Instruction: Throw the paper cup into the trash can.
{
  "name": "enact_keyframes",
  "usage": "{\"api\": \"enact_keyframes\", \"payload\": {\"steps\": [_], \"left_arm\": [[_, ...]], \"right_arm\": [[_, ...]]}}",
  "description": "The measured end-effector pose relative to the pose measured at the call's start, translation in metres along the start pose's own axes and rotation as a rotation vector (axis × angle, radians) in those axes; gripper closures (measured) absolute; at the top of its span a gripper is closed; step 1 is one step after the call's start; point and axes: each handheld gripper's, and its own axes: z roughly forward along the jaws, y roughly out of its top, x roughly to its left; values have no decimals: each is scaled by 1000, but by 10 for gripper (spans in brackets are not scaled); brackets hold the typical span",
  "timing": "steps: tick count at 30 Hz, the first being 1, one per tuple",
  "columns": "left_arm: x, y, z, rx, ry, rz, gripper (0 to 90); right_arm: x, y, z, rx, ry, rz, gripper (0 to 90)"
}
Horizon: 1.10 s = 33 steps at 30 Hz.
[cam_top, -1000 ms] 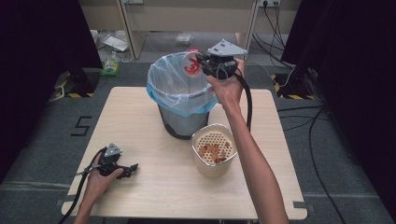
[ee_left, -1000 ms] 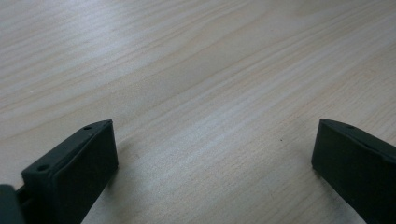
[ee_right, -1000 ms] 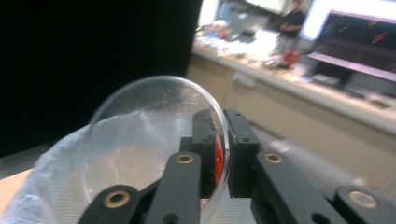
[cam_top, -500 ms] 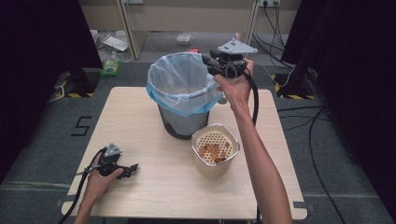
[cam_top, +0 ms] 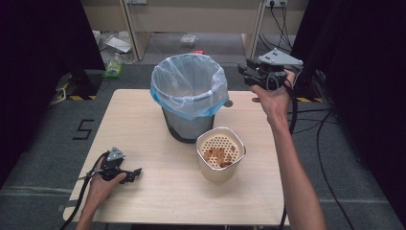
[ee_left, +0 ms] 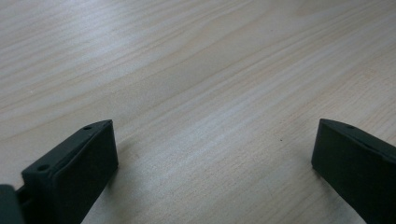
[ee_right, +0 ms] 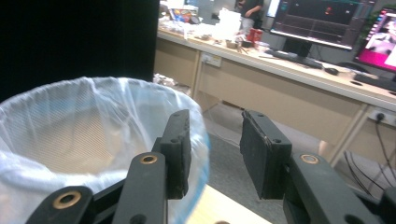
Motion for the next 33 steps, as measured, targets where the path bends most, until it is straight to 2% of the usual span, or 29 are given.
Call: {"api": "enact_keyframes", "payload": {"steps": [4, 7, 9, 15, 21, 27, 28, 29, 33], "left_arm": [[0, 0, 0, 0, 0, 0, 0], [0, 0, 0, 0, 0, 0, 0], [0, 0, 0, 0, 0, -1, 0], [0, 0, 0, 0, 1, -1, 0], [0, 0, 0, 1, 2, -1, 0], [0, 0, 0, 1, 1, -2, 0], [0, 0, 0, 1, 2, -2, 0], [0, 0, 0, 1, 2, -2, 0], [0, 0, 0, 1, 3, -1, 0]], "right_arm": [[-6, -9, -10, 15, -11, -2, 622], [-12, -24, -25, 39, -24, -5, 609], [-13, -27, -28, 44, -26, -4, 603], [-17, -59, -46, 105, -32, -6, 564], [-18, -94, -62, 148, -33, 17, 517], [-12, -132, -78, 190, -38, 37, 467], [-11, -143, -83, 196, -41, 51, 462], [-11, -143, -83, 196, -41, 51, 462], [-6, -164, -91, 209, -52, 78, 436]]}}
